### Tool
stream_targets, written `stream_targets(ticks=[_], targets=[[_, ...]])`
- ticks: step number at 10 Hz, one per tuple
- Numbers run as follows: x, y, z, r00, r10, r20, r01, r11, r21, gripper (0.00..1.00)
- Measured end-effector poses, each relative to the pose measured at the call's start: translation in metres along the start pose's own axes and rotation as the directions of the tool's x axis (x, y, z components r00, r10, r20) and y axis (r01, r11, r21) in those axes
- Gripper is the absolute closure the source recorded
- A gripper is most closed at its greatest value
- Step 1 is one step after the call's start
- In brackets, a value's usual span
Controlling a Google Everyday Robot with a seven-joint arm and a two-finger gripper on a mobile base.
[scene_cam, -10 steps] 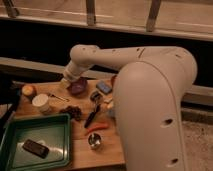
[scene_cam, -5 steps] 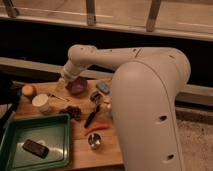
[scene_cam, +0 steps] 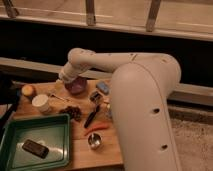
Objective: Place fork in metal cup
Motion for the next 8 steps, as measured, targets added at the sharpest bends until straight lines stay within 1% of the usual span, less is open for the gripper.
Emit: stream_targets(ticks=[1, 2, 4, 6, 8], targets=[[-0.010, 0.000, 0.018, 1.000, -0.014, 0.021, 0.014, 1.000, -0.020, 0.34], [-0.018, 0.002, 0.033, 0.999, -0.030, 0.031, 0.031, 0.999, -0.036, 0.34], [-0.022, 0.004, 0.051, 0.998, -0.056, 0.025, 0.058, 0.997, -0.056, 0.34], [-0.011, 0.003, 0.054, 0.997, -0.082, -0.015, 0.081, 0.995, -0.057, 0.34], [0.005, -0.003, 0.044, 0.994, -0.087, -0.073, 0.084, 0.996, -0.038, 0.34]])
